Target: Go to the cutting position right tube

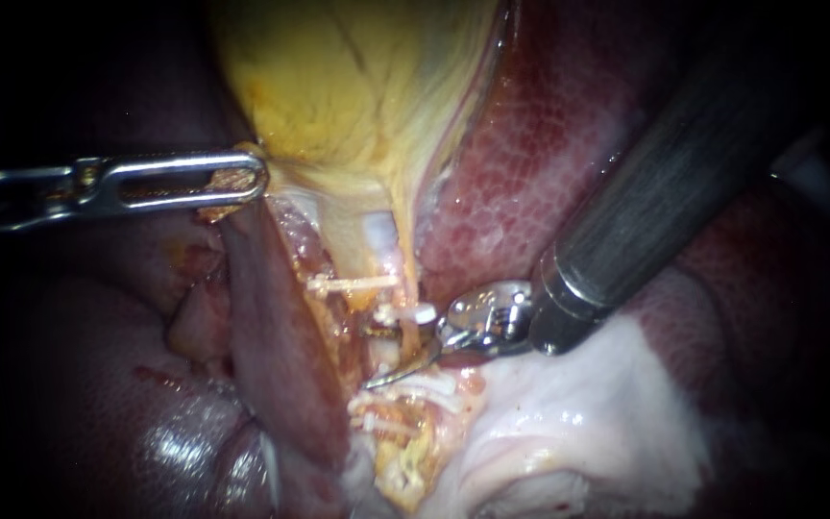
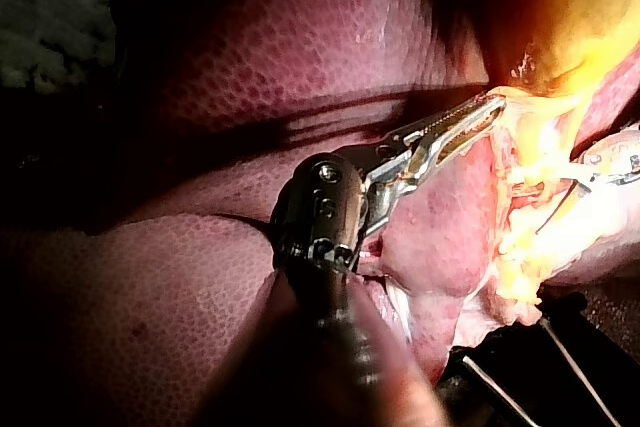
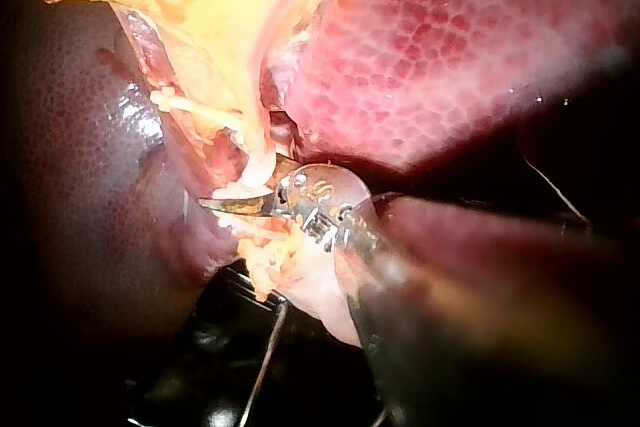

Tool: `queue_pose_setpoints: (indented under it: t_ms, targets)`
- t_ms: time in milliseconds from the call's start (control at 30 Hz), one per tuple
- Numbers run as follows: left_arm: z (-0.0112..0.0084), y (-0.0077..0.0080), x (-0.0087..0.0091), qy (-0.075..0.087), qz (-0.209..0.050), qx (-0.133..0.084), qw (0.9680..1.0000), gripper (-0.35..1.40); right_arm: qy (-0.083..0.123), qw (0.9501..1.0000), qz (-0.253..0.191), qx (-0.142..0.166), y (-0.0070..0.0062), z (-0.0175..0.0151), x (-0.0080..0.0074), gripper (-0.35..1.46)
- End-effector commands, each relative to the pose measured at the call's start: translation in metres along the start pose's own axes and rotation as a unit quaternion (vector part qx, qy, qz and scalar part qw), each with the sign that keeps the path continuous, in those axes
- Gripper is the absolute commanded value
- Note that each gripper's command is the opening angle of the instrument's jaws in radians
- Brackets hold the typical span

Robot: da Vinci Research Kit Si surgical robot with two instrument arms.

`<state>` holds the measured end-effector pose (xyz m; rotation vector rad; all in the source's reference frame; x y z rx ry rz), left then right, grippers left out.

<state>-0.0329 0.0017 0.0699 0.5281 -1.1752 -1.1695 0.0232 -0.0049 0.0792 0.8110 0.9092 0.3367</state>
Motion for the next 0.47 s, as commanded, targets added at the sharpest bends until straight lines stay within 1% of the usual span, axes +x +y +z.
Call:
queue_pose_setpoints:
  t_ms: [33,467]
  targets:
    - [0.0,0.0,0.0,0.0,0.0,0.0,1.0,-0.35,0.0,1.0,0.0,0.0,0.0,0.0,0.0,0.57]
    - [0.0,-0.0001,0.0,0.0,0.0,0.0,1.0,-0.35,0.0,1.0,0.003,0.0,0.0,-0.0001,0.0,0.57]
